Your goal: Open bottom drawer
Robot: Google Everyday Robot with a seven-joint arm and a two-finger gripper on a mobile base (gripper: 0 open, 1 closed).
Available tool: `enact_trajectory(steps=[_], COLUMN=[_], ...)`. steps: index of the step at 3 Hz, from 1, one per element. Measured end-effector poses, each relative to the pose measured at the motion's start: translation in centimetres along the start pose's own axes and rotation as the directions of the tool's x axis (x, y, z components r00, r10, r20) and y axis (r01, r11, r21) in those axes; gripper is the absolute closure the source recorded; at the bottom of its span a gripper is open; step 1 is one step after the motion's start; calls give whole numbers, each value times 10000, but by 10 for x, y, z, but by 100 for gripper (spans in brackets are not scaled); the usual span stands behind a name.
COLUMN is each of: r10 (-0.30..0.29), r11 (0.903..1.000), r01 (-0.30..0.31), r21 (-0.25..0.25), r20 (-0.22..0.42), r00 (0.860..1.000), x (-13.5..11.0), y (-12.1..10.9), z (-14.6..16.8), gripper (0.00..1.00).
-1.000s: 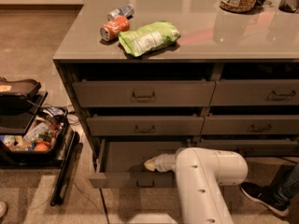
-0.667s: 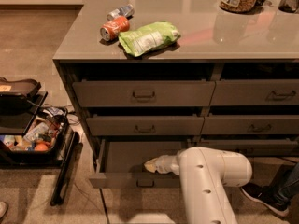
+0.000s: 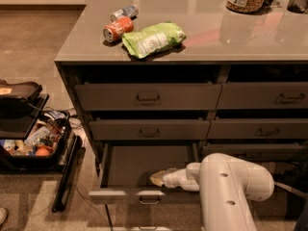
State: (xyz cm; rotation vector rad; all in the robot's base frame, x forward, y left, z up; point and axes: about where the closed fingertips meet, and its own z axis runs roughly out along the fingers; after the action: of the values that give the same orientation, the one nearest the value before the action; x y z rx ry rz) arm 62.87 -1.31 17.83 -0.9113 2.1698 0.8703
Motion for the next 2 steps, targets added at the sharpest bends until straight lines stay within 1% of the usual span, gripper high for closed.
enact_trajectory(steps=[1,2], r10=[-10,-25], r11=[10000,9998], r01=[10,27], r21=[-10,-199], r20=[12,62], r00=[10000,10000], x=[-1,-4], y=[1,3], z=[1,7], gripper=[100,100])
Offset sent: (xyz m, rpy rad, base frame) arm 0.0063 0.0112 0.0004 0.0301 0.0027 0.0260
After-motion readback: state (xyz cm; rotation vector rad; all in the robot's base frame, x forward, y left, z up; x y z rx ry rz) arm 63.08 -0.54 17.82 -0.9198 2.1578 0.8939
